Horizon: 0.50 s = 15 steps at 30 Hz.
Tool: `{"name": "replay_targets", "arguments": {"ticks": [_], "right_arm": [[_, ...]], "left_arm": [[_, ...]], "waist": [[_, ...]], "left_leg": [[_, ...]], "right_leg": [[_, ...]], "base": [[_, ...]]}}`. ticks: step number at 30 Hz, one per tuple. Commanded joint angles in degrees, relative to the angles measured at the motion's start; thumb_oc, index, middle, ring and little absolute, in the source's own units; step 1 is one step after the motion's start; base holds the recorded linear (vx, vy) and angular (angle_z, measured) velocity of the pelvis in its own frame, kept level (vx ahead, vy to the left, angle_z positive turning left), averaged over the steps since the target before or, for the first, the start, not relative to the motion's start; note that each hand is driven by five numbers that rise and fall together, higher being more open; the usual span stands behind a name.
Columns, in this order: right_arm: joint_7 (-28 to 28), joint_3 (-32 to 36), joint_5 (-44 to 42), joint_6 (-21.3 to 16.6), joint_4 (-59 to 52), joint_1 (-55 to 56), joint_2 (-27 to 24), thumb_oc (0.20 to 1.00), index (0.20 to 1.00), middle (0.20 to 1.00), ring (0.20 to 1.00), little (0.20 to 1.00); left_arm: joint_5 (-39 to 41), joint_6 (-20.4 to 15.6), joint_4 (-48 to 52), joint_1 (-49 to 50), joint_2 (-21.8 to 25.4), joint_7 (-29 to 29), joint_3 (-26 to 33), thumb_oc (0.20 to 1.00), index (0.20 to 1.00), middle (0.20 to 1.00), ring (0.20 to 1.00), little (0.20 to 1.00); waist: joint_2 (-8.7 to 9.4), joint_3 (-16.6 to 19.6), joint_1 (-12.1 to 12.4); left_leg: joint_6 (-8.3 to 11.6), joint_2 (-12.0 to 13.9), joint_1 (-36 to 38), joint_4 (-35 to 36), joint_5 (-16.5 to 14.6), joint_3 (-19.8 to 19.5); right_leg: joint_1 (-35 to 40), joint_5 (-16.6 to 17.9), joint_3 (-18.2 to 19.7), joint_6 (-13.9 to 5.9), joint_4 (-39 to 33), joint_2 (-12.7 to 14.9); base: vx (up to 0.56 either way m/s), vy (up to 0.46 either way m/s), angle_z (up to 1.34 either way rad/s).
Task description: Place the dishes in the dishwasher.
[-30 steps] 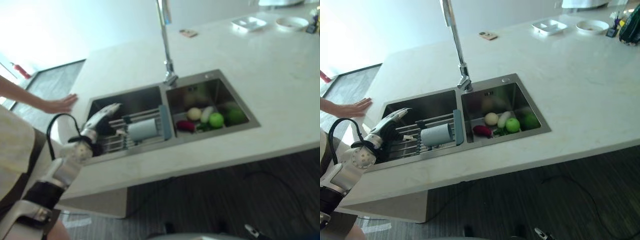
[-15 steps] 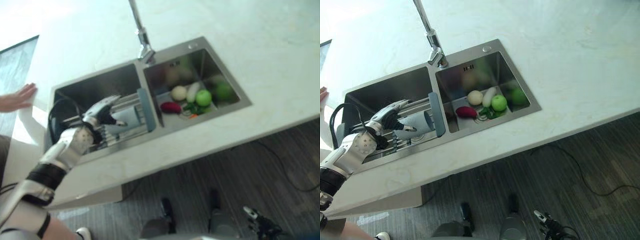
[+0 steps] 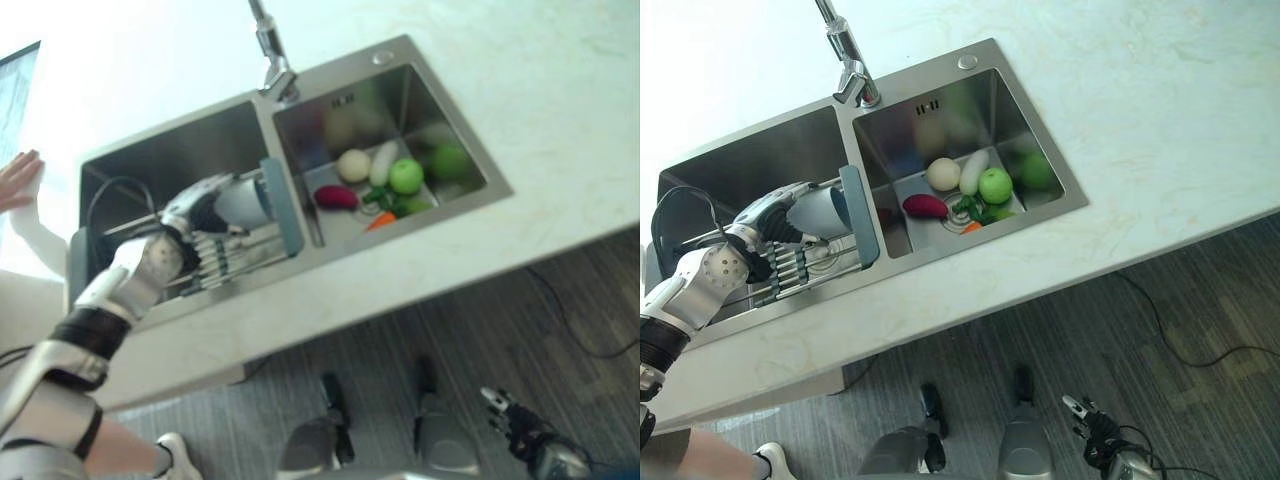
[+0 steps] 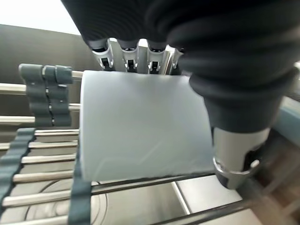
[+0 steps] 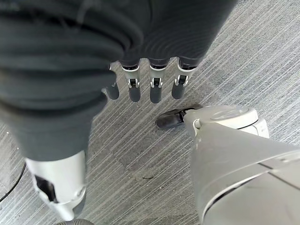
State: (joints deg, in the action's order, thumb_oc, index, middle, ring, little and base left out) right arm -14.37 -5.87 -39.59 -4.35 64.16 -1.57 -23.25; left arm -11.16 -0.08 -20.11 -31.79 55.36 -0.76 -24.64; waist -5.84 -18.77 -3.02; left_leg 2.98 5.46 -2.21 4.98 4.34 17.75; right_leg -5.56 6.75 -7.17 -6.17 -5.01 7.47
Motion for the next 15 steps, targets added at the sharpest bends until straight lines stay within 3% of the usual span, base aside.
{"name": "replay_targets", "arguments": {"ticks": [1,15], "right_arm": [[0.4,-0.7,-3.6,-1.2,-0.8,-0.7,0.8,1.000,1.000,1.000,1.000,1.000],[1.1,-0.1,-4.0,-1.7,-1.2,-0.4,1.7,1.000,1.000,1.000,1.000,1.000]], "left_arm": [[1.2,0.7,0.1,-0.5,3.3,0.3,2.7,1.000,1.000,1.000,1.000,1.000],[-2.3,2.0,7.0,5.6,3.7,5.4,8.8,1.000,1.000,1.000,1.000,1.000]], "waist": [[2.25,0.5,0.2],[2.22,0.4,1.7]], "left_leg": [[1.30,-0.2,-1.1,-1.5,-1.1,-5.6],[1.19,-0.6,-1.2,-1.1,-1.2,-6.5]], "right_leg": [[0.0,1.6,-4.3,-4.15,0.9,4.1],[0.4,1.5,-5.4,-4.34,0.7,4.5]], "base": [[0.00,0.000,0.00],[0.00,-0.003,0.03]]}}
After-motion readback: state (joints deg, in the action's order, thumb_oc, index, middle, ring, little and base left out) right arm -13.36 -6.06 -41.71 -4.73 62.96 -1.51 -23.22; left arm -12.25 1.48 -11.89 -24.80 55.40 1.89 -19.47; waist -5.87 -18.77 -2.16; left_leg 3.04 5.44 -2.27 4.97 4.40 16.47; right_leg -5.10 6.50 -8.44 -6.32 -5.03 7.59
